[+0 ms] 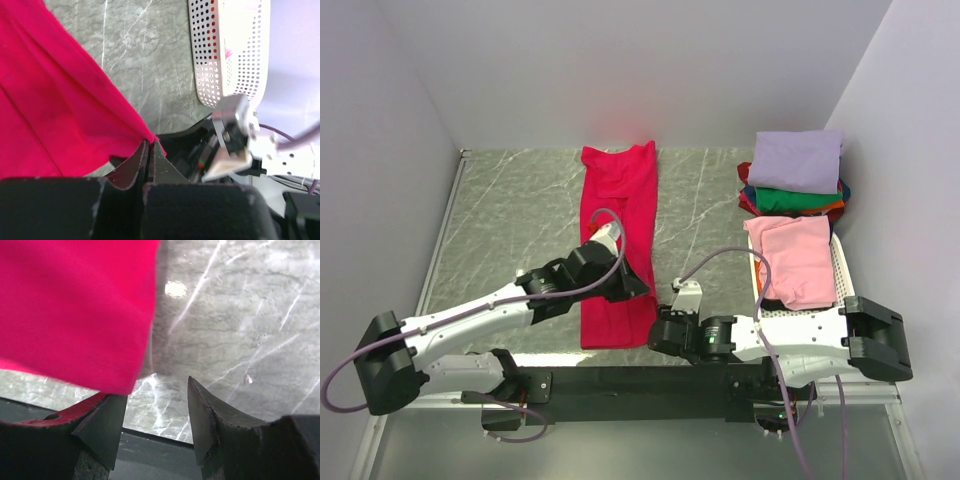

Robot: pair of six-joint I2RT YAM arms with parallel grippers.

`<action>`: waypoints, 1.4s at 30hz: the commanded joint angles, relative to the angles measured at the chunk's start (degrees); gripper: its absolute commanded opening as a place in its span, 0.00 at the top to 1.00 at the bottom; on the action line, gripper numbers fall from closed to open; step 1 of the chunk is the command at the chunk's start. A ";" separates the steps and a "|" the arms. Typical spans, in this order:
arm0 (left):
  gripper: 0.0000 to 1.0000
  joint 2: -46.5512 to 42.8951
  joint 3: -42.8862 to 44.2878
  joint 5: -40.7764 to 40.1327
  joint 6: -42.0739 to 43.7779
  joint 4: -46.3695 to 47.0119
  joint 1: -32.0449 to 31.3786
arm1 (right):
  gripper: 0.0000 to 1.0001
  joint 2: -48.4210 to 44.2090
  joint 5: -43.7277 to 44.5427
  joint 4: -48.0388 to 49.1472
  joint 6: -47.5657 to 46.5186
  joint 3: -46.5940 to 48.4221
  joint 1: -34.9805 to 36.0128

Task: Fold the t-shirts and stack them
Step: Fold the tshirt

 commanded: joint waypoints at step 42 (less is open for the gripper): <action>0.99 -9.54 -10.35 3.71 -1.62 0.28 0.49 | 0.27 7.39 13.89 -5.36 11.10 0.57 5.09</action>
